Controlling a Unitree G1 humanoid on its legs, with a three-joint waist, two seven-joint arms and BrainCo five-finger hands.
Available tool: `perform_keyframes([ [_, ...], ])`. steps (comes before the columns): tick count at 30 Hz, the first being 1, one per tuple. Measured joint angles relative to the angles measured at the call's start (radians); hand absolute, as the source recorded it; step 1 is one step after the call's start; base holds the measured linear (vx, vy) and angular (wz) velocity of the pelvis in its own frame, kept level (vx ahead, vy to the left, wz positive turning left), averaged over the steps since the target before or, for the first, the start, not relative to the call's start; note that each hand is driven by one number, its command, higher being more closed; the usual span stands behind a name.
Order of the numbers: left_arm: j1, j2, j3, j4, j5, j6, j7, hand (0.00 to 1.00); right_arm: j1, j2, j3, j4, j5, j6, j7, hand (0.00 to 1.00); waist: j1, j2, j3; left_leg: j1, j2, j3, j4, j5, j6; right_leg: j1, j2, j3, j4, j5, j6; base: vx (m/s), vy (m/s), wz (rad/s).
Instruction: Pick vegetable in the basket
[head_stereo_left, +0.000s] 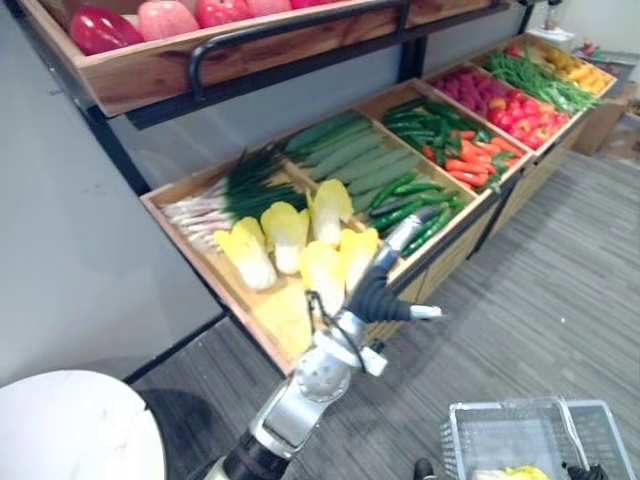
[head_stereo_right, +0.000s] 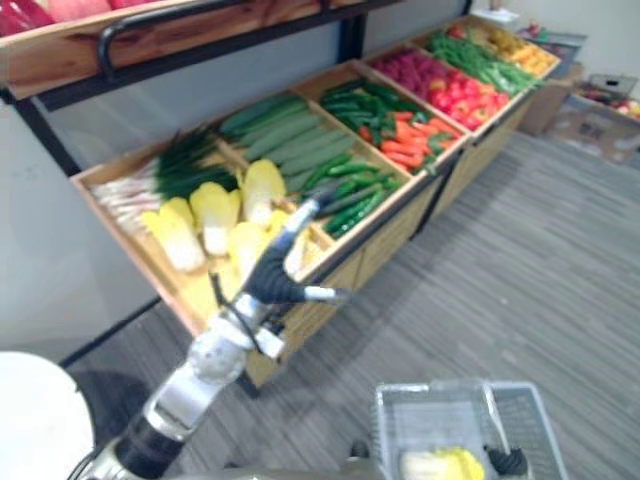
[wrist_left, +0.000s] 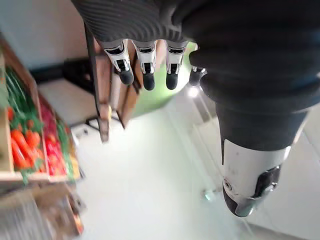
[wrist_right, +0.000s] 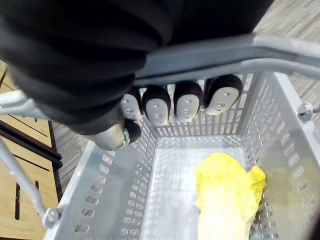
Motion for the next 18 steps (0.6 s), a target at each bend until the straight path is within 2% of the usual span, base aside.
perform_keyframes([
  [3, 0.116, -0.002, 0.146, 0.018, 0.049, -0.008, 0.056, 0.0, -0.008, 0.025, -0.029, 0.039, 0.01, -0.003, -0.023, 1.0, 0.008, -0.002, -0.01, -0.014, 0.002, -0.02, 0.0, 0.007, 0.0, 0.001, 0.002, -0.026, -0.001, -0.011, -0.001, -0.01, -0.016, 0.27],
  [4, 0.15, -0.017, 0.226, 0.091, 0.065, -0.022, 0.093, 0.0, -0.006, 0.038, -0.035, 0.049, 0.015, -0.003, -0.04, 1.0, 0.023, -0.002, -0.009, -0.014, 0.003, -0.03, 0.0, 0.01, 0.002, 0.007, 0.004, -0.034, -0.001, -0.013, -0.003, -0.02, -0.014, 0.25],
  [6, 0.182, -0.049, 0.352, 0.247, 0.092, -0.016, 0.171, 0.0, -0.005, 0.056, -0.039, 0.06, 0.036, -0.004, -0.062, 1.0, 0.027, -0.003, -0.009, -0.015, 0.003, -0.055, 0.0, 0.009, -0.001, 0.025, 0.003, -0.06, -0.003, -0.021, -0.012, -0.02, -0.01, 0.35],
  [8, 0.217, -0.074, 0.523, 0.456, 0.121, 0.025, 0.257, 0.0, 0.003, 0.077, -0.045, 0.06, 0.052, -0.01, -0.088, 1.0, 0.035, -0.008, -0.013, -0.026, 0.003, -0.072, 0.0, 0.008, 0.002, 0.033, 0.004, -0.086, -0.018, -0.024, -0.01, -0.03, 0.003, 0.3],
  [10, 0.234, -0.081, 0.632, 0.594, 0.136, 0.059, 0.3, 0.0, 0.007, 0.09, -0.068, 0.06, 0.053, -0.017, -0.095, 1.0, 0.049, -0.01, -0.015, -0.032, 0.003, -0.078, 0.0, 0.008, 0.002, 0.034, 0.004, -0.091, -0.02, -0.024, -0.01, 0.02, 0.004, 0.12],
  [14, 0.26, -0.08, 0.851, 0.873, 0.133, 0.116, 0.36, 0.0, 0.009, 0.117, -0.084, 0.071, 0.076, -0.017, -0.108, 1.0, 0.053, -0.034, -0.021, -0.03, 0.0, -0.096, 0.0, 0.003, -0.003, 0.063, 0.004, -0.116, -0.039, -0.024, -0.01, 0.07, -0.003, 0.17],
  [18, 0.277, -0.067, 0.906, 1.107, 0.134, 0.155, 0.35, 0.0, -0.005, 0.128, -0.128, 0.073, 0.077, -0.021, -0.12, 1.0, 0.053, -0.037, -0.024, -0.023, -0.003, -0.091, 0.0, -0.003, -0.01, 0.067, 0.002, -0.111, -0.043, -0.021, -0.015, 0.07, 0.001, -0.03],
])
